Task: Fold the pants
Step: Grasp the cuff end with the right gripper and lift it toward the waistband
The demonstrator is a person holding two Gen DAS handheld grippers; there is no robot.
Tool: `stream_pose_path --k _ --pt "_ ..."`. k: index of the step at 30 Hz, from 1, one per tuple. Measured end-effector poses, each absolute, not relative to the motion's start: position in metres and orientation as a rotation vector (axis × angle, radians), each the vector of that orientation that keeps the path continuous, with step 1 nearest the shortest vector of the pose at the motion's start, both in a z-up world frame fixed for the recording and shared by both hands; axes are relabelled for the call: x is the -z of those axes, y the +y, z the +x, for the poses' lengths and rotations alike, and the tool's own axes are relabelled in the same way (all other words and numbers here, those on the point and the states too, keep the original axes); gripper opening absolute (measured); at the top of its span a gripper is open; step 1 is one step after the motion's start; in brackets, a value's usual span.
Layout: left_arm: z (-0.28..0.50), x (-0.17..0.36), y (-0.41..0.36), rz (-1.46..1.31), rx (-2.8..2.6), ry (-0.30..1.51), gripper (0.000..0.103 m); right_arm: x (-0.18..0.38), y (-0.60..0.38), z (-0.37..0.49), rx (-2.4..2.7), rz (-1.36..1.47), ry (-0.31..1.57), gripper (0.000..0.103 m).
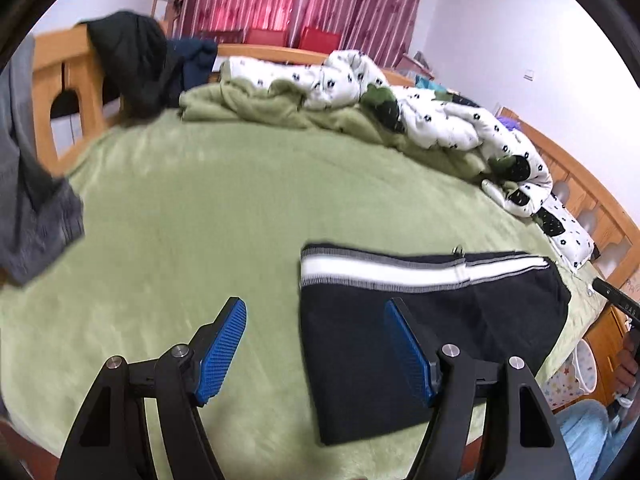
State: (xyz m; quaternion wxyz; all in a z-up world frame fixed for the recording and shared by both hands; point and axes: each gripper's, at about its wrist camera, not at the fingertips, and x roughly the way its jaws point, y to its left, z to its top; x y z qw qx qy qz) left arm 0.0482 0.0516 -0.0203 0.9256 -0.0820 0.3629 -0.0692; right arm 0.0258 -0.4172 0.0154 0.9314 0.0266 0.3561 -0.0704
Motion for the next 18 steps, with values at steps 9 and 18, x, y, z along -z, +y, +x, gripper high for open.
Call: stream_pose_path --k 9,18 --pt "0.067 0.041 0.084 -0.275 0.155 0.783 0.071 0.043 -0.519 0.011 0.245 0.171 0.778 0.078" --pt "0.107 0.133 0.066 -0.355 0.293 0.941 0.071 0.161 -0.567 0.04 0.219 0.414 0.855 0.078"
